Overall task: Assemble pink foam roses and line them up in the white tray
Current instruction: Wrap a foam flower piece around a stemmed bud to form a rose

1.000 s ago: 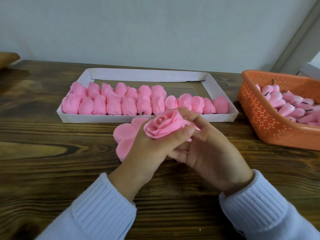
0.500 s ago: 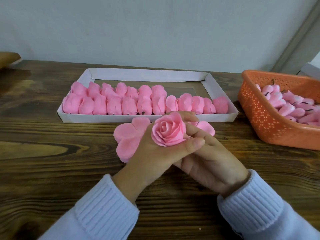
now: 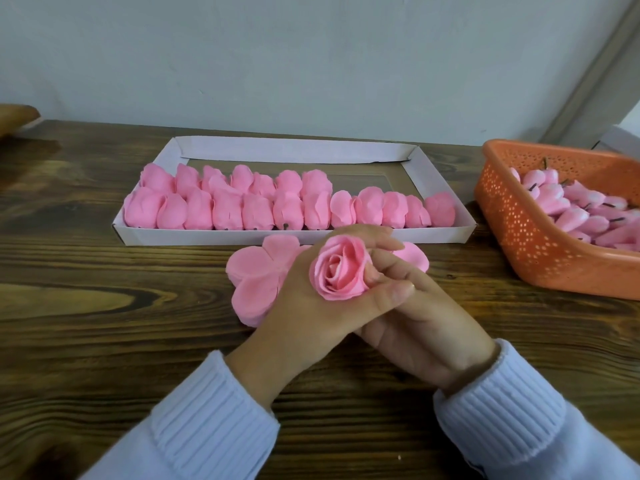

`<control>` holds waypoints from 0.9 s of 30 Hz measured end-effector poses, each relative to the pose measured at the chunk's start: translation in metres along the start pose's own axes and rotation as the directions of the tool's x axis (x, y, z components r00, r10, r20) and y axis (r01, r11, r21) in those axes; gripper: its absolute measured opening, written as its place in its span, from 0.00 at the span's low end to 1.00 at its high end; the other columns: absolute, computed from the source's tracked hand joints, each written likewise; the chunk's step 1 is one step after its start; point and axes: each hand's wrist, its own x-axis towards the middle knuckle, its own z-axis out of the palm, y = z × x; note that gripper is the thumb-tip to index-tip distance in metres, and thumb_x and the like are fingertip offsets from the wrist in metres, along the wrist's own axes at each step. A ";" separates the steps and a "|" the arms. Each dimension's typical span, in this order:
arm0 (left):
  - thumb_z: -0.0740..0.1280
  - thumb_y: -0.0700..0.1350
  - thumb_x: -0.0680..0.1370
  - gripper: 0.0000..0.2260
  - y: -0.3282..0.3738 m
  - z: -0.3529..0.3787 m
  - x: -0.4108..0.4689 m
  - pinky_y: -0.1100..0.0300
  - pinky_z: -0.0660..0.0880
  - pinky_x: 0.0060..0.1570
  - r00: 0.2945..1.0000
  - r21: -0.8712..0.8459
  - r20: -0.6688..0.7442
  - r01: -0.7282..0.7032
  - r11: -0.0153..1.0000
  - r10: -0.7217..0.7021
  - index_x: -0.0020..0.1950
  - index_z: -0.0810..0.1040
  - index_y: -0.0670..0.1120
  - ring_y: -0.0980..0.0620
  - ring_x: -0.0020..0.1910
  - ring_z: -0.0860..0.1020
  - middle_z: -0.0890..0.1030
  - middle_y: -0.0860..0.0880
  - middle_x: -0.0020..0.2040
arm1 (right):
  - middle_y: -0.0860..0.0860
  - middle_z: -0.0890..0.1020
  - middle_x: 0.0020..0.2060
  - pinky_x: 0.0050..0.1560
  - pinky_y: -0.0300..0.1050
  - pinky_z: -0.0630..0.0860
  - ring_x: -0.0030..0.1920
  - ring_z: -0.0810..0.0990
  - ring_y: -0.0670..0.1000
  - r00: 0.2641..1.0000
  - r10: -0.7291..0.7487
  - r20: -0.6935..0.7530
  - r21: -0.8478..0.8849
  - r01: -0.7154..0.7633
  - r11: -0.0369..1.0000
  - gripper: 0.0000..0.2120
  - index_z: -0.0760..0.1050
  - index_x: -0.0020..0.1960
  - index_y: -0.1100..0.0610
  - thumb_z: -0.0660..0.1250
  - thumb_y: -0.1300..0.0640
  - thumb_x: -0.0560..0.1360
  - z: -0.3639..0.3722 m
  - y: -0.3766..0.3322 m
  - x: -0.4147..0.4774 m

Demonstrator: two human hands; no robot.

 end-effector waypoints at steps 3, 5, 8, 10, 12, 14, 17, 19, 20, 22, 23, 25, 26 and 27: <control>0.72 0.48 0.68 0.12 -0.003 0.000 0.000 0.62 0.77 0.52 0.996 -0.038 -0.088 -0.019 0.999 0.016 0.49 0.82 0.46 0.56 0.54 0.81 0.83 0.52 0.53 | 0.62 0.78 0.60 0.59 0.51 0.78 0.61 0.78 0.58 1.000 -0.012 -0.018 -0.025 0.012 1.000 0.22 0.68 0.68 0.66 0.60 0.58 0.76 -0.003 -0.001 0.001; 0.72 0.47 0.68 0.11 -0.004 0.001 0.000 0.62 0.78 0.48 0.989 -0.071 -0.149 -0.024 0.997 0.013 0.47 0.82 0.44 0.54 0.52 0.82 0.83 0.51 0.52 | 0.59 0.82 0.54 0.48 0.46 0.81 0.53 0.82 0.54 0.992 -0.106 -0.072 -0.087 0.099 0.991 0.18 0.74 0.63 0.64 0.62 0.59 0.75 -0.003 -0.001 0.001; 0.74 0.46 0.66 0.08 -0.004 0.000 0.001 0.60 0.79 0.45 0.974 -0.096 -0.225 -0.022 0.995 0.000 0.43 0.81 0.46 0.53 0.48 0.83 0.84 0.53 0.47 | 0.54 0.84 0.48 0.45 0.44 0.79 0.50 0.83 0.53 0.899 -0.389 -0.200 -0.373 0.297 0.879 0.08 0.77 0.52 0.59 0.63 0.62 0.74 -0.006 0.003 0.001; 0.76 0.44 0.66 0.09 -0.004 -0.002 0.003 0.61 0.79 0.45 0.967 -0.059 -0.256 -0.029 0.998 0.013 0.42 0.80 0.45 0.54 0.45 0.83 0.84 0.52 0.43 | 0.54 0.83 0.47 0.50 0.44 0.78 0.53 0.82 0.53 0.786 -0.597 -0.158 -0.545 0.435 0.717 0.07 0.75 0.52 0.59 0.63 0.64 0.74 -0.007 0.003 0.000; 0.80 0.46 0.64 0.14 -0.003 -0.001 0.002 0.62 0.79 0.43 0.962 -0.021 -0.273 0.004 1.000 -0.009 0.42 0.79 0.43 0.56 0.40 0.82 0.83 0.52 0.38 | 0.54 0.81 0.49 0.53 0.42 0.76 0.55 0.80 0.50 0.695 -0.719 -0.010 -0.662 0.535 0.525 0.08 0.75 0.52 0.58 0.62 0.63 0.74 -0.007 0.001 -0.003; 0.78 0.48 0.62 0.14 -0.003 0.000 0.002 0.60 0.79 0.39 0.961 -0.030 -0.269 0.057 0.998 -0.063 0.42 0.78 0.45 0.55 0.37 0.80 0.81 0.51 0.35 | 0.53 0.79 0.51 0.55 0.43 0.74 0.57 0.78 0.50 0.651 -0.747 0.137 -0.749 0.561 0.352 0.07 0.76 0.50 0.54 0.62 0.62 0.75 -0.007 0.000 -0.006; 0.77 0.36 0.64 0.15 -0.005 0.002 0.004 0.50 0.80 0.40 0.972 -0.060 -0.220 0.068 0.996 -0.080 0.45 0.77 0.43 0.44 0.39 0.80 0.80 0.43 0.38 | 0.55 0.78 0.52 0.57 0.50 0.73 0.59 0.76 0.51 0.645 -0.723 0.245 -0.826 0.529 0.192 0.08 0.77 0.47 0.51 0.63 0.62 0.74 -0.005 0.001 -0.006; 0.72 0.35 0.64 0.14 -0.005 0.002 0.006 0.49 0.80 0.43 0.968 -0.108 -0.233 0.067 0.992 -0.091 0.47 0.76 0.43 0.38 0.44 0.80 0.80 0.37 0.42 | 0.57 0.76 0.54 0.59 0.46 0.72 0.60 0.75 0.49 0.656 -0.704 0.274 -0.848 0.509 0.145 0.08 0.76 0.49 0.52 0.63 0.62 0.74 -0.004 0.002 -0.005; 0.71 0.35 0.64 0.14 -0.005 0.003 0.006 0.51 0.80 0.43 0.966 -0.122 -0.241 0.068 0.990 -0.096 0.48 0.76 0.43 0.39 0.45 0.81 0.80 0.36 0.44 | 0.57 0.76 0.54 0.59 0.44 0.71 0.60 0.75 0.48 0.657 -0.700 0.279 -0.861 0.494 0.121 0.08 0.76 0.49 0.53 0.63 0.62 0.74 -0.004 0.001 -0.005; 0.72 0.34 0.65 0.15 -0.006 0.003 0.006 0.49 0.80 0.45 0.964 -0.088 -0.248 0.077 0.993 -0.096 0.49 0.76 0.41 0.40 0.46 0.81 0.80 0.37 0.45 | 0.57 0.76 0.55 0.60 0.42 0.70 0.60 0.75 0.47 0.651 -0.706 0.277 -0.879 0.468 0.087 0.06 0.77 0.48 0.54 0.63 0.62 0.74 -0.005 0.000 -0.006; 0.74 0.33 0.65 0.16 -0.006 0.003 0.006 0.45 0.80 0.45 0.965 -0.059 -0.245 0.085 0.995 -0.097 0.51 0.76 0.40 0.39 0.47 0.81 0.81 0.37 0.46 | 0.57 0.77 0.55 0.60 0.42 0.70 0.60 0.76 0.47 0.649 -0.711 0.271 -0.883 0.462 0.084 0.06 0.77 0.47 0.55 0.63 0.62 0.74 -0.006 0.000 -0.006; 0.74 0.30 0.66 0.18 -0.006 0.003 0.006 0.39 0.78 0.46 0.962 -0.055 -0.249 0.104 0.993 -0.115 0.53 0.76 0.39 0.38 0.48 0.80 0.81 0.37 0.47 | 0.57 0.77 0.54 0.60 0.42 0.70 0.60 0.76 0.46 0.653 -0.711 0.260 -0.884 0.457 0.097 0.04 0.76 0.45 0.56 0.63 0.62 0.73 -0.006 -0.001 -0.007; 0.74 0.31 0.65 0.18 -0.006 0.004 0.006 0.37 0.78 0.46 0.959 -0.071 -0.254 0.111 0.991 -0.126 0.53 0.76 0.39 0.37 0.49 0.80 0.81 0.37 0.47 | 0.58 0.77 0.54 0.60 0.41 0.69 0.60 0.76 0.46 0.658 -0.709 0.254 -0.883 0.457 0.107 0.03 0.75 0.44 0.56 0.63 0.61 0.73 -0.005 -0.002 -0.007; 0.74 0.32 0.65 0.19 -0.006 0.004 0.007 0.37 0.78 0.47 0.958 -0.084 -0.253 0.119 0.989 -0.136 0.54 0.76 0.40 0.37 0.49 0.81 0.81 0.37 0.48 | 0.58 0.77 0.54 0.60 0.41 0.69 0.60 0.76 0.46 0.663 -0.706 0.251 -0.882 0.457 0.116 0.03 0.75 0.43 0.56 0.63 0.61 0.72 -0.005 -0.002 -0.008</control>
